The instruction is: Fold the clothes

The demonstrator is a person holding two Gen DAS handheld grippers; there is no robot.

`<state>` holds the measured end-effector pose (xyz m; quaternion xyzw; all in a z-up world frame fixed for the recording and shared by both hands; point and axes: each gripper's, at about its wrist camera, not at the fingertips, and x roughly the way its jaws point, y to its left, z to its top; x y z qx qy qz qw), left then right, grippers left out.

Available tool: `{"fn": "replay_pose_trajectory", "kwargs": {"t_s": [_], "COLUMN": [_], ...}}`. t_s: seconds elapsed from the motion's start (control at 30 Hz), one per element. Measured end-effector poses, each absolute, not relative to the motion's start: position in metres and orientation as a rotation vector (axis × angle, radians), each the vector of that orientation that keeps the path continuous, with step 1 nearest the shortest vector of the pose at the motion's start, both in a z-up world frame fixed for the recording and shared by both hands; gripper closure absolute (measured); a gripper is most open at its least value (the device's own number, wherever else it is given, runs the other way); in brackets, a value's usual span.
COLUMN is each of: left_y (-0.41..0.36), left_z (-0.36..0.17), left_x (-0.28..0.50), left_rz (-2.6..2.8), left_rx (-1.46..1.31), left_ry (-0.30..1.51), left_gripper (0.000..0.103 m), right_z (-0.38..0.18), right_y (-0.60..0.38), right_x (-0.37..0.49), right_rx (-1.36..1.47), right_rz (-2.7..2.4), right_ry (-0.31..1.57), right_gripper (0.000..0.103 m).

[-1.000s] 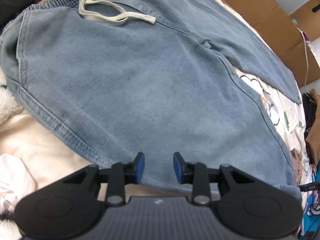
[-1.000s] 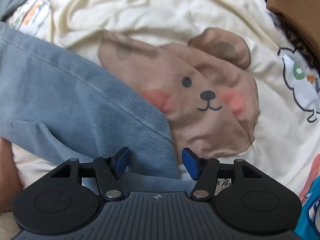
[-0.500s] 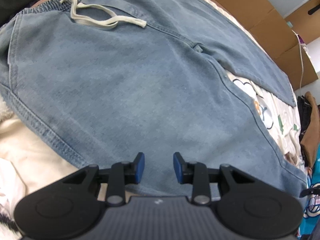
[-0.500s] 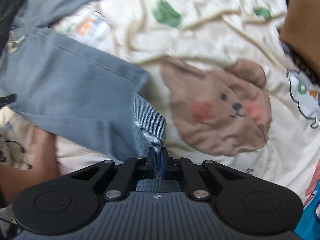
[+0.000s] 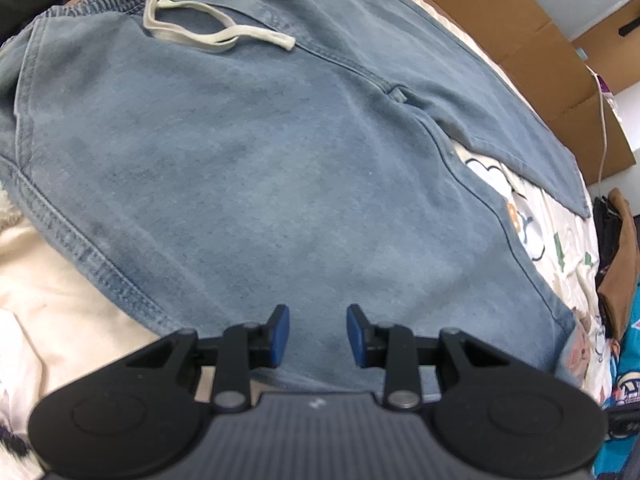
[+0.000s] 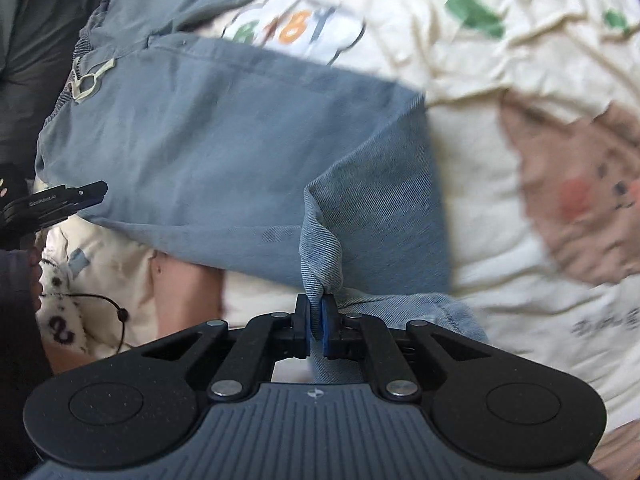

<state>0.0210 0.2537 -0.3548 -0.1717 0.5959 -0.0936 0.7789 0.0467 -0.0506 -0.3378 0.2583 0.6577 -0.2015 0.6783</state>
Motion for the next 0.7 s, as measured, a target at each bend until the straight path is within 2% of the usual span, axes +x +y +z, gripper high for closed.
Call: {"fn": "replay_pose_trajectory", "kwargs": {"t_s": [0.13,0.33,0.37,0.43,0.47,0.7], "left_y": [0.252,0.25,0.25,0.25,0.25,0.25], "left_z": [-0.354,-0.357,-0.356,-0.356,-0.356,-0.357], "left_x": [0.022,0.022,0.022,0.022,0.022,0.022], "left_rz": [-0.213,-0.211,-0.212,-0.213,-0.212,-0.208], "left_rx": [-0.359,-0.354,-0.353,-0.351,-0.351,-0.35], "left_ry": [1.29,1.298,1.298,1.297,1.298,1.297], "left_gripper": [0.07,0.07,0.07,0.07,0.07,0.07], "right_z": [-0.358,-0.355,-0.35,-0.338,-0.331,-0.31], "right_y": [-0.039,-0.045,-0.045,-0.048,-0.049,-0.074], "right_x": [0.049,0.045,0.046,0.044,0.044,0.043], "right_rx": [0.596,0.64,0.635,0.626,0.622,0.56], "right_rz": [-0.45,-0.446,-0.433,-0.406,-0.403,-0.459], "right_ry": [1.498,1.525,1.525,1.517,1.516,1.511], "right_gripper": [0.092,0.087,0.082,0.065,0.063,0.063]}}
